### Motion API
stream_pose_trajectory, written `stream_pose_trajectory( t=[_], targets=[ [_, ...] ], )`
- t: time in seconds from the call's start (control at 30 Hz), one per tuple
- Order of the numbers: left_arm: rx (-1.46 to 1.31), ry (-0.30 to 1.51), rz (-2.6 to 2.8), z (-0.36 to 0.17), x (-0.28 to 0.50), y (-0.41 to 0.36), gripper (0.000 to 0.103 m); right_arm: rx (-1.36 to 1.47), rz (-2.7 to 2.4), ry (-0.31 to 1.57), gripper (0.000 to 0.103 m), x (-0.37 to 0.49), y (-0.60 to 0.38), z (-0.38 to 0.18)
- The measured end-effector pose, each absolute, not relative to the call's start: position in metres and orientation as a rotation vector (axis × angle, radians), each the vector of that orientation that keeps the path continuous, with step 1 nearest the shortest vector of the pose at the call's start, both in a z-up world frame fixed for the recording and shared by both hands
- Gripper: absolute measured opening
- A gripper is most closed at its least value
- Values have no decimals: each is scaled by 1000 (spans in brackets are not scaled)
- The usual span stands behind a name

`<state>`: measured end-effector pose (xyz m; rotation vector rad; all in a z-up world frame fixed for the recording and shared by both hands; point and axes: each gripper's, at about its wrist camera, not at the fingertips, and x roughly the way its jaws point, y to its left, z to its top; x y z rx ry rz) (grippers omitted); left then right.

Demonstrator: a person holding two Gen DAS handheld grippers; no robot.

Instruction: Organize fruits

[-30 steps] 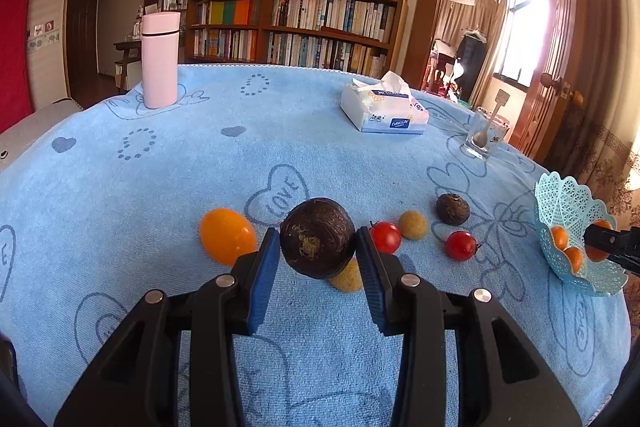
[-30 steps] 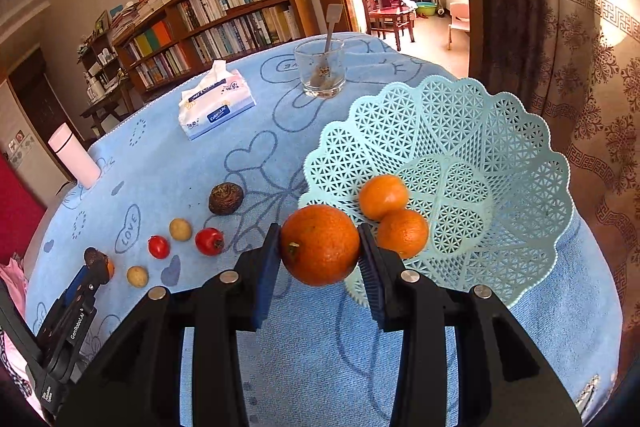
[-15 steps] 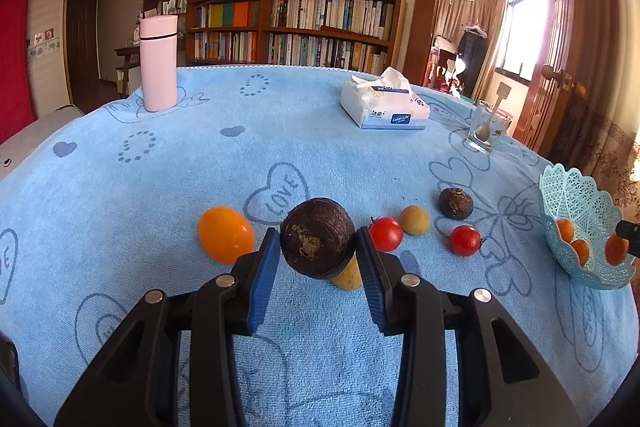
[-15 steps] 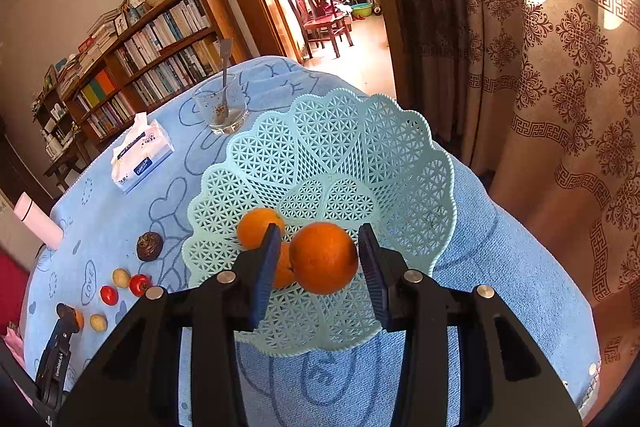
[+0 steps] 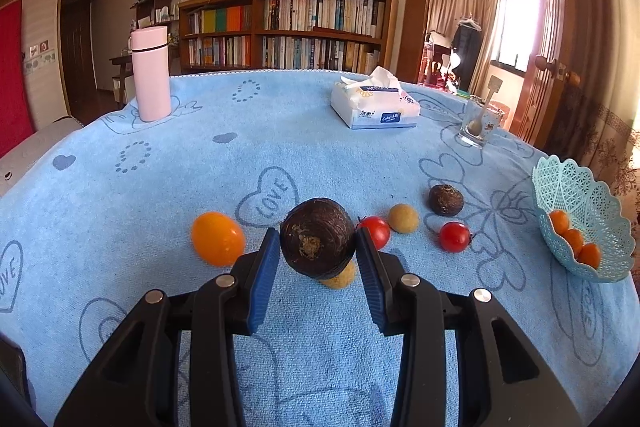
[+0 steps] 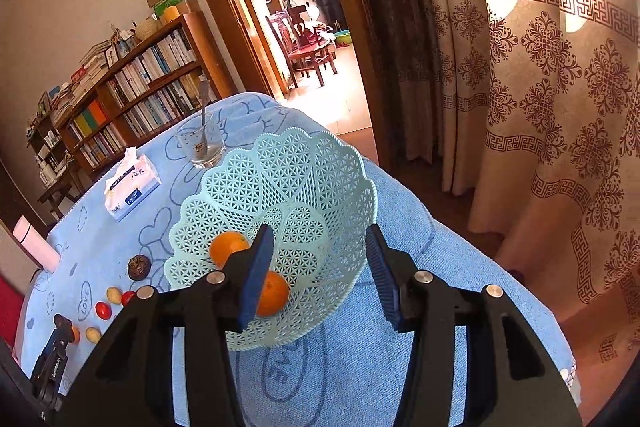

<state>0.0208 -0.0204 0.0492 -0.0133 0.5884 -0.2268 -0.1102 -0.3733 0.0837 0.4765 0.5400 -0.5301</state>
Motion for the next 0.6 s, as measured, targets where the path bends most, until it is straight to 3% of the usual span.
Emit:
stream_pose_trajectory(
  t=[0.6],
  targets=[
    [91, 613, -484, 74, -17, -128, 40, 516, -558, 482, 50, -150, -406, 70]
  ],
)
